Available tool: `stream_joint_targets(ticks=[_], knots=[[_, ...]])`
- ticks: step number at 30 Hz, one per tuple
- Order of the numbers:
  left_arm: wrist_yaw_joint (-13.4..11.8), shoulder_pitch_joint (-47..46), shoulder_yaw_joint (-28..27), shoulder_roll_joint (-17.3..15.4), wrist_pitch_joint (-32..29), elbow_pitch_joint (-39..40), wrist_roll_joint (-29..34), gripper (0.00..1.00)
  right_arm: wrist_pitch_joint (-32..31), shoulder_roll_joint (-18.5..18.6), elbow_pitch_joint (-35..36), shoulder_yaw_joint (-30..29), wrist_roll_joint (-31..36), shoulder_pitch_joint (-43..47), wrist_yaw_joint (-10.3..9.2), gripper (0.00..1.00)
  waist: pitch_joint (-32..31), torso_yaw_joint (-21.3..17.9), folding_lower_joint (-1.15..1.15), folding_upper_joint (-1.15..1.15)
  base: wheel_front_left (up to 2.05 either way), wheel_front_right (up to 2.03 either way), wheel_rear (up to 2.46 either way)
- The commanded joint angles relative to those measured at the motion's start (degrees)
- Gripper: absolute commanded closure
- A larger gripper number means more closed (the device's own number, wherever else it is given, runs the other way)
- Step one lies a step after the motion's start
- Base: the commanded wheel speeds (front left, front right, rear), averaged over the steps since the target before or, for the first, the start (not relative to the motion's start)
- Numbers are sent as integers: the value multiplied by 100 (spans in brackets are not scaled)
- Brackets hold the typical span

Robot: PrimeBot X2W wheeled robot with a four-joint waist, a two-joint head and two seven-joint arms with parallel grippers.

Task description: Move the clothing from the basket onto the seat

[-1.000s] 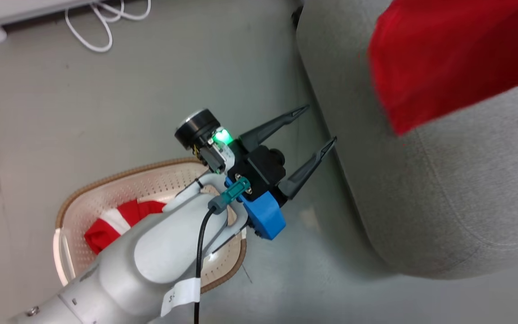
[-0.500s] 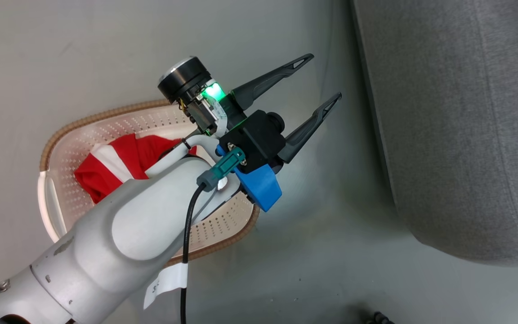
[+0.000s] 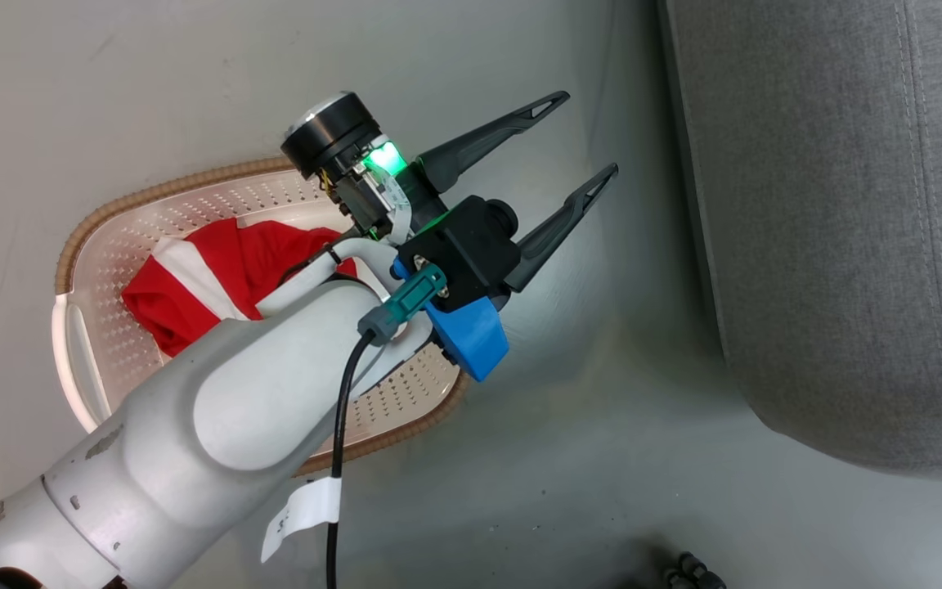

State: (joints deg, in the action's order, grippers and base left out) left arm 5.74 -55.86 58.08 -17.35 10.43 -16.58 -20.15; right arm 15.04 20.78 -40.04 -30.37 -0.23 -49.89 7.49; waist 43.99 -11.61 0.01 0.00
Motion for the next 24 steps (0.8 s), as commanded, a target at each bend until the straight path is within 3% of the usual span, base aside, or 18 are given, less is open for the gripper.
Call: stream_joint_targets(ticks=[1,2,3,10,16,24], knots=[[-25,-76,-9,-26,5,7,-20,0,22,-26,-47,-9,-65,57,1,100,-25,-11,-1,0,0,0,0],[-33,-67,-9,-36,10,1,-30,0,22,-37,-40,-50,-81,76,1,58,-45,-17,-1,0,0,0,0],[-41,-49,-3,-40,22,-8,-38,0,22,-60,-26,-74,-91,123,1,0,-80,-21,-1,0,0,0,0],[-126,167,-25,41,203,-145,-138,0,23,-254,413,-155,-143,681,1,0,-525,-52,-1,0,0,0,0],[-249,459,-151,124,386,-403,-300,0,23,-597,1238,-189,30,1490,1,0,-1135,-79,-1,0,0,0,0],[-529,1123,-800,83,478,-483,-539,0,22,-1060,2475,585,92,2209,1,0,-2106,15,-1,0,0,0,0]])
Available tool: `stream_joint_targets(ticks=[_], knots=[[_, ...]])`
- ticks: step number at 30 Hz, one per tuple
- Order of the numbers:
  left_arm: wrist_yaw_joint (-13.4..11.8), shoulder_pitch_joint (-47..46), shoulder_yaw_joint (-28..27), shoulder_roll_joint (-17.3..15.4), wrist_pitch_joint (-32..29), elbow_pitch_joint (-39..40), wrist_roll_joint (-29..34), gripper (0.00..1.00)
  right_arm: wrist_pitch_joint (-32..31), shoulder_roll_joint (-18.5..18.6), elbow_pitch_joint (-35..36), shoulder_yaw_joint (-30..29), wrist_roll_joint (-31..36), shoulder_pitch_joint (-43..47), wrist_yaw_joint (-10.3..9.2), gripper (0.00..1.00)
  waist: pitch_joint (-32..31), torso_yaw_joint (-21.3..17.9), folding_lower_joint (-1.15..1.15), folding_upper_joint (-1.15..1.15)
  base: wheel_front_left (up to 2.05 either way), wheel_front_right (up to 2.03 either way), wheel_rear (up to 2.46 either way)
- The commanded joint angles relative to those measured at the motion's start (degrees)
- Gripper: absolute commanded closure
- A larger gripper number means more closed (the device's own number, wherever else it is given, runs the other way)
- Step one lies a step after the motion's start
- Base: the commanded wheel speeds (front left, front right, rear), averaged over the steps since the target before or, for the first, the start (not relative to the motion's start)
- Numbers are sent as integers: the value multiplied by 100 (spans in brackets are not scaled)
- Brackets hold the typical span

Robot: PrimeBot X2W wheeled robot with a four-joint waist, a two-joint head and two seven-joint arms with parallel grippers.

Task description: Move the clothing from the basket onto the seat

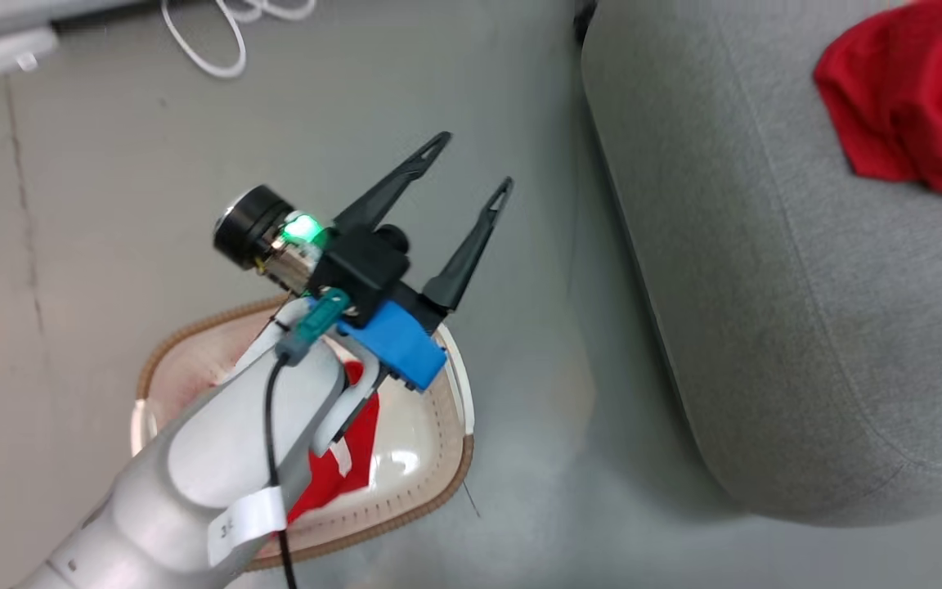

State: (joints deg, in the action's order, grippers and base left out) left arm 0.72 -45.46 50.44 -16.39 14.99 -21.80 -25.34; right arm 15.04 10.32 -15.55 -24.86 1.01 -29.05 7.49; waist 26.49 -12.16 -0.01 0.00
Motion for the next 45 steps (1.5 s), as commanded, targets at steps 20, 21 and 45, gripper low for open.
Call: stream_joint_targets(ticks=[20,21,45], knots=[[-117,2527,-2988,-6,23,757,464,0,22,-376,721,2206,-535,1237,1,0,-1781,1051,1,0,0,0,0],[-82,2638,-3095,22,22,784,517,0,22,-390,721,2249,-545,1290,1,0,-1831,1097,1,0,0,0,0],[552,4190,-4859,1015,23,840,1389,0,22,-712,510,2278,-645,2655,1,0,-2506,1549,1,0,0,0,0]])
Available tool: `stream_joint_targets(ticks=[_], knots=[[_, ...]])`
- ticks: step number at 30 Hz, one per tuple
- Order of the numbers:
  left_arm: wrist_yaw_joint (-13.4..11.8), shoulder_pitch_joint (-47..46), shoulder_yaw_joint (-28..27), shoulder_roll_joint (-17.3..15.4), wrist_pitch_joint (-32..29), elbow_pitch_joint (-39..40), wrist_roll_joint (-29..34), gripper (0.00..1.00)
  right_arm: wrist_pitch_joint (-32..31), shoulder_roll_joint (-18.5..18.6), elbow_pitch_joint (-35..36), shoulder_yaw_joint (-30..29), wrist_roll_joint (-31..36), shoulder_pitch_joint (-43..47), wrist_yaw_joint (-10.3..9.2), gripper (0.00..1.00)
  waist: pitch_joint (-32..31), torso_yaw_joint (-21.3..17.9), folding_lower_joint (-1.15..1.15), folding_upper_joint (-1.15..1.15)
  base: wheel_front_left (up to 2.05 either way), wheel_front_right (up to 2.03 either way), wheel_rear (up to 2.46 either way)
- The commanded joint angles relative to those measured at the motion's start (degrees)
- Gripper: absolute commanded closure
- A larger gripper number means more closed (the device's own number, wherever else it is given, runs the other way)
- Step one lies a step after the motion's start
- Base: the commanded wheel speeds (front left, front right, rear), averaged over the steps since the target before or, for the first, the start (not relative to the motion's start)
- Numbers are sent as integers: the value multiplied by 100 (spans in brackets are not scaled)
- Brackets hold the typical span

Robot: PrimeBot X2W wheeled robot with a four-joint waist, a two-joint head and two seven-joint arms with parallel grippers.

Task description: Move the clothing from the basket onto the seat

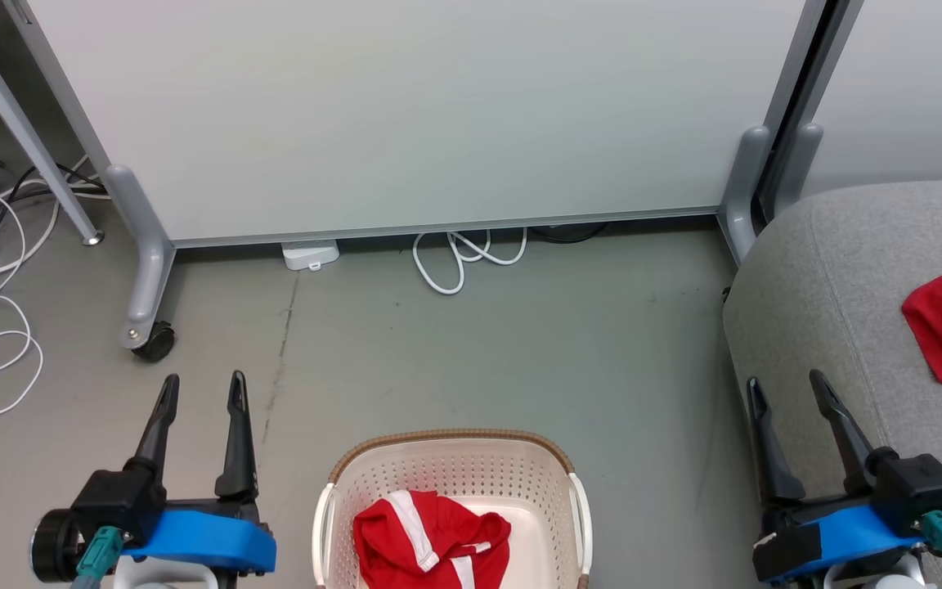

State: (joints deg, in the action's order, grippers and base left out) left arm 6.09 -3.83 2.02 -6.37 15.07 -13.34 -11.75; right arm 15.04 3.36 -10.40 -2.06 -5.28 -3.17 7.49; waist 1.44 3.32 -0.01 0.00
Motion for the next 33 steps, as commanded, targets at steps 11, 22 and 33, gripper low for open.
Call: stream_joint_targets(ticks=[11,22,33], knots=[[132,136,-207,143,15,-316,184,0,22,-49,-176,15,-30,177,1,0,-92,-9,1,0,0,0,0],[154,-116,-88,110,15,-456,218,0,22,-52,-169,66,-33,8,1,0,40,-51,1,0,0,0,0],[141,-1271,918,-358,15,-1068,28,0,22,-50,-6,253,10,-577,1,0,869,-385,1,0,0,0,0]])
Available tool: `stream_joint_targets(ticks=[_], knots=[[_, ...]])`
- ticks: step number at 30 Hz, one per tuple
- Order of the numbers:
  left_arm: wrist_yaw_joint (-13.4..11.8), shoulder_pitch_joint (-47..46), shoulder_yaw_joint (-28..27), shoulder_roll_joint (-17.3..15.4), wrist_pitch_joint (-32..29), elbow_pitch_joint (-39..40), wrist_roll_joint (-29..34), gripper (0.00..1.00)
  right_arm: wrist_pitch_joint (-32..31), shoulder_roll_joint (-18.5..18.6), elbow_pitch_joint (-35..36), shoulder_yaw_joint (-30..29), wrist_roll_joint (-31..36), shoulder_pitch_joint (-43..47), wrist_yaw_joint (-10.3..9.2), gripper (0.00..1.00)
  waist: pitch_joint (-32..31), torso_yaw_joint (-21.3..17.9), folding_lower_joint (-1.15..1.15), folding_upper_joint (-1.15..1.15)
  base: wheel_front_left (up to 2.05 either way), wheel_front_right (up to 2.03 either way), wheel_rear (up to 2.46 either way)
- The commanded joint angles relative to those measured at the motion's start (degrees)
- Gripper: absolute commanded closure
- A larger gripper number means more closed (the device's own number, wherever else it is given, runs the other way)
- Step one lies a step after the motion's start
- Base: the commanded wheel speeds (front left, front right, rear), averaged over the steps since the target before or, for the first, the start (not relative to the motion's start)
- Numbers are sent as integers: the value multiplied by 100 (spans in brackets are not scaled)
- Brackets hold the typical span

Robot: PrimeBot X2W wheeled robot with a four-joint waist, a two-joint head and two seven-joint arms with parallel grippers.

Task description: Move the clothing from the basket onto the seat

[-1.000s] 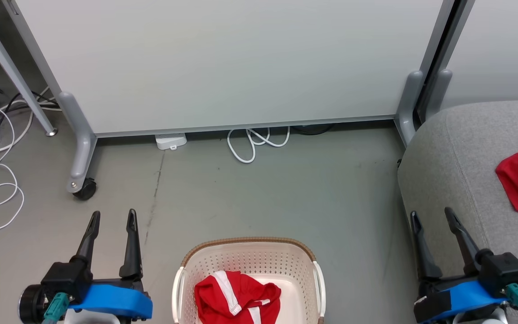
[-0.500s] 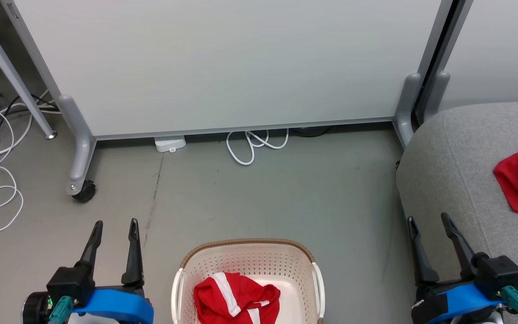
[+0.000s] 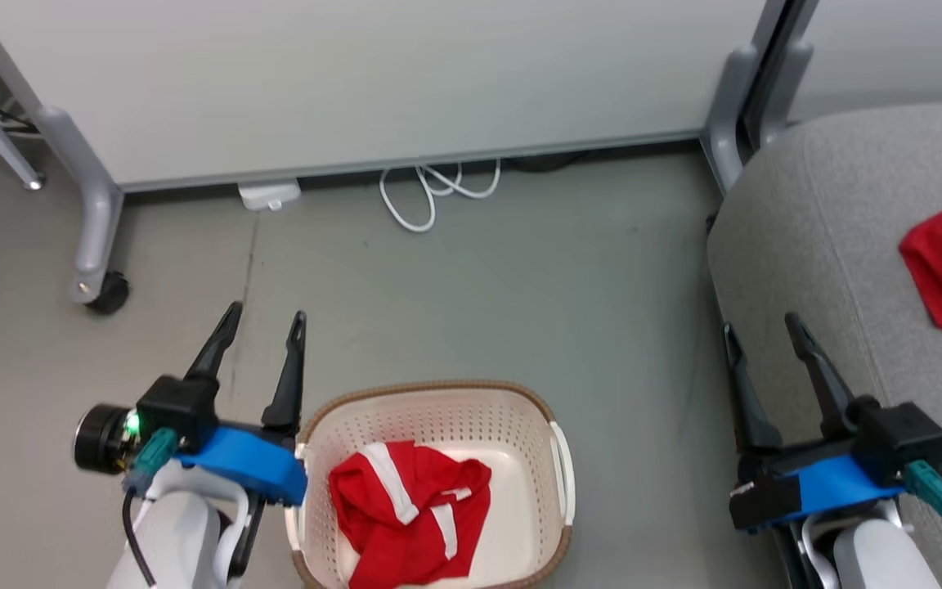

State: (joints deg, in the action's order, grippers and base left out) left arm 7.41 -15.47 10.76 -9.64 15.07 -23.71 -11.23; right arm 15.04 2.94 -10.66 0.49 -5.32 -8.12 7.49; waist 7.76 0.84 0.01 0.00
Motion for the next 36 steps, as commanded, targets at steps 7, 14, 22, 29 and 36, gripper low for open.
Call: stream_joint_targets(ticks=[7,14,22,29,36], knots=[[8,-1064,949,-377,15,-714,-172,0,22,-8,219,44,52,-618,1,0,1133,-439,-1,0,0,0,0],[8,-2005,1944,-643,16,-1484,-345,0,22,-10,428,123,52,-1128,1,0,2002,-691,-1,0,0,0,0],[7,-2757,2972,-673,15,-2467,-492,0,22,-9,624,139,94,-1540,1,0,2805,-869,-1,0,0,0,0],[7,-3326,4064,-596,-73,-3441,-430,0,22,-9,818,139,118,-1846,1,0,3451,-980,-1,0,0,0,0],[8,-3855,5097,-555,-560,-4213,-552,0,22,-9,1065,200,82,-2092,1,0,4155,-1144,-1,0,0,0,0]])
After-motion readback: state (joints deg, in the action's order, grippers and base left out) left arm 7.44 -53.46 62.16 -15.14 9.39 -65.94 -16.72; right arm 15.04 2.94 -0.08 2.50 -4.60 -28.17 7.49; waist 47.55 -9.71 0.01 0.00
